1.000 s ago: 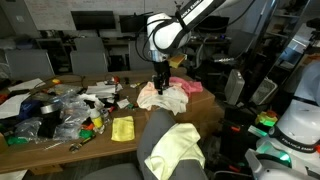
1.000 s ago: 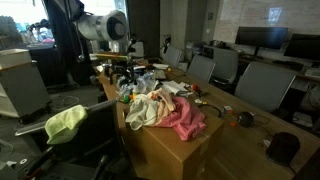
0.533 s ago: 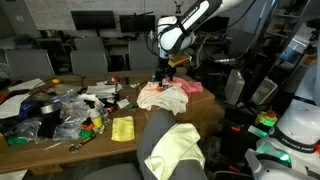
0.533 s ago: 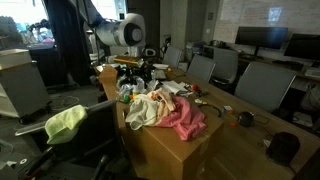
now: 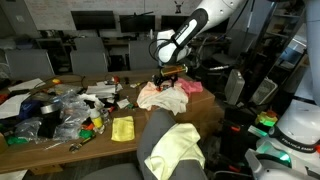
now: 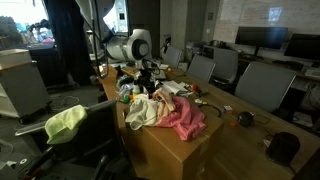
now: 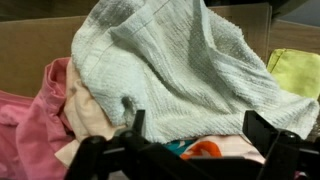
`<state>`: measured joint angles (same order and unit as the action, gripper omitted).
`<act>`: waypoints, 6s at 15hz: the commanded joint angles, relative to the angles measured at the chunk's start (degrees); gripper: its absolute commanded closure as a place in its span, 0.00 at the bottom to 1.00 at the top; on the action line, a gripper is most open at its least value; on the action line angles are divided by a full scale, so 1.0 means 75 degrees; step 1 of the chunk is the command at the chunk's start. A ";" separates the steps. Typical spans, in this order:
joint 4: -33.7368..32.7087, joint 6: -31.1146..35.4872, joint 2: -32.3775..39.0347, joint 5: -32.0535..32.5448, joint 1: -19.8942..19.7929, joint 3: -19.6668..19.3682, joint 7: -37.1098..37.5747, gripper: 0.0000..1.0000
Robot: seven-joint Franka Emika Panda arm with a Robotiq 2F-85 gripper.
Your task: Pick up the two towels from the top of the brown box and put them on the backrest of the chair
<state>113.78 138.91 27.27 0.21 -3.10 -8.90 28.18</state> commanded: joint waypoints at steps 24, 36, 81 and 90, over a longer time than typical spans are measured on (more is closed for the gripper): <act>-0.1276 -0.0417 0.1917 -0.0089 0.0381 -0.0607 0.2040 0.00; -0.1325 -0.0632 0.1789 -0.0115 0.0314 -0.0508 0.1916 0.95; 0.4738 0.0656 -0.5913 0.2693 0.0991 0.2161 -0.2336 0.97; 0.4696 -0.0163 -0.5887 0.3699 0.1365 0.3231 -0.2632 0.97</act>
<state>148.67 139.62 -15.17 24.56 6.04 12.97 8.47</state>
